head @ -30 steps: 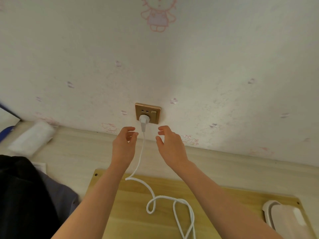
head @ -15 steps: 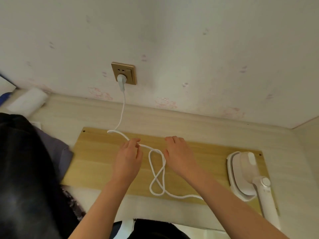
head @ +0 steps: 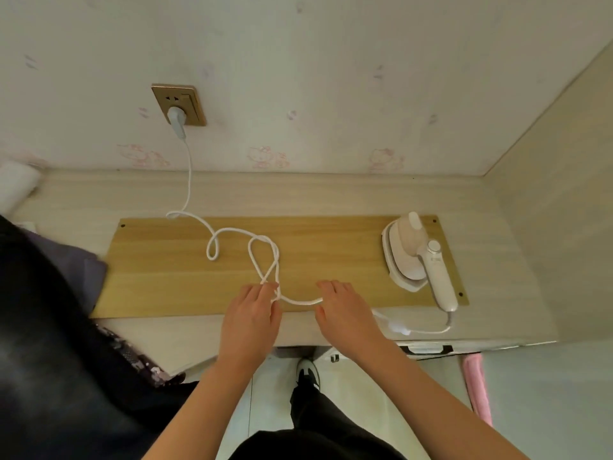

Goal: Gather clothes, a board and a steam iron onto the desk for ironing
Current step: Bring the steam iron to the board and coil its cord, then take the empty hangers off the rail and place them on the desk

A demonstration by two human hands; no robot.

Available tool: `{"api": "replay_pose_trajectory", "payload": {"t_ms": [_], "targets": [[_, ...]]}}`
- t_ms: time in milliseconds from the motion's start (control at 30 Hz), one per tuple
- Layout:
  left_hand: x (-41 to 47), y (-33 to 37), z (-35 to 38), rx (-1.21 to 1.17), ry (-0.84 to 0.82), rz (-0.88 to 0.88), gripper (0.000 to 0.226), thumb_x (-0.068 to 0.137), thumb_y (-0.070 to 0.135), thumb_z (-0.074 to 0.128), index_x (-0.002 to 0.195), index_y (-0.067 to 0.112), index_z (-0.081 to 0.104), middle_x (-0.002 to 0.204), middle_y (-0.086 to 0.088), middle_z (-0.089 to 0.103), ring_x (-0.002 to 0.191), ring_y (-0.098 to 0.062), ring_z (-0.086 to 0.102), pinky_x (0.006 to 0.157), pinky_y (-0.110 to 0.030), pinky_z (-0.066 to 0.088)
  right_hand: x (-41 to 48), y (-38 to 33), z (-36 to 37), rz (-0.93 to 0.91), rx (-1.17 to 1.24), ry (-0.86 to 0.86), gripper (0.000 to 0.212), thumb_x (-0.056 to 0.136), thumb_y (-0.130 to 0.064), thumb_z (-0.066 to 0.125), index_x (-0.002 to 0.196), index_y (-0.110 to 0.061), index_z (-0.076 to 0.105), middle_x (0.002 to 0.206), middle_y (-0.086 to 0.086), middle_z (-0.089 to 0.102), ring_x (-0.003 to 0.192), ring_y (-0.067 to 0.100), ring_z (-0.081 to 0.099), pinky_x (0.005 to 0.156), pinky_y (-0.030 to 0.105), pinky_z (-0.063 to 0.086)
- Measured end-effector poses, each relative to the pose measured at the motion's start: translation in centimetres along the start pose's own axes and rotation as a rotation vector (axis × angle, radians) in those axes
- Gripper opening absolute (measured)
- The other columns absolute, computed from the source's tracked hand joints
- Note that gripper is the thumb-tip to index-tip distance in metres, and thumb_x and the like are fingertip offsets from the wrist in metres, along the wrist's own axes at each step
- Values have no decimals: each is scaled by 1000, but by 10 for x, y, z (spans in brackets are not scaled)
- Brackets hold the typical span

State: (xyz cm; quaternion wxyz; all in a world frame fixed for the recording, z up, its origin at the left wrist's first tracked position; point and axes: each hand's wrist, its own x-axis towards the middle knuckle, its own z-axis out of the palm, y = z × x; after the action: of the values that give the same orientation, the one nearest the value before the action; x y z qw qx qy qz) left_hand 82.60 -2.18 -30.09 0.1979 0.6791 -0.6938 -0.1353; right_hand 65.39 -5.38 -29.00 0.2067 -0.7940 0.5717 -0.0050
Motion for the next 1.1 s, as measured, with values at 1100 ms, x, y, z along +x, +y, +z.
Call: {"api": "replay_pose_trajectory", "payload": {"t_ms": [1100], "targets": [[-276,196,55,-87,-129,401,32,83,8,68,115,8,64,100,-4,67,98,-22,63,80,-33,53,-408,88,41,481,115,305,40,97,-28,43,134,-15,45,129,3,54,127,21,43,95,31,42]]}}
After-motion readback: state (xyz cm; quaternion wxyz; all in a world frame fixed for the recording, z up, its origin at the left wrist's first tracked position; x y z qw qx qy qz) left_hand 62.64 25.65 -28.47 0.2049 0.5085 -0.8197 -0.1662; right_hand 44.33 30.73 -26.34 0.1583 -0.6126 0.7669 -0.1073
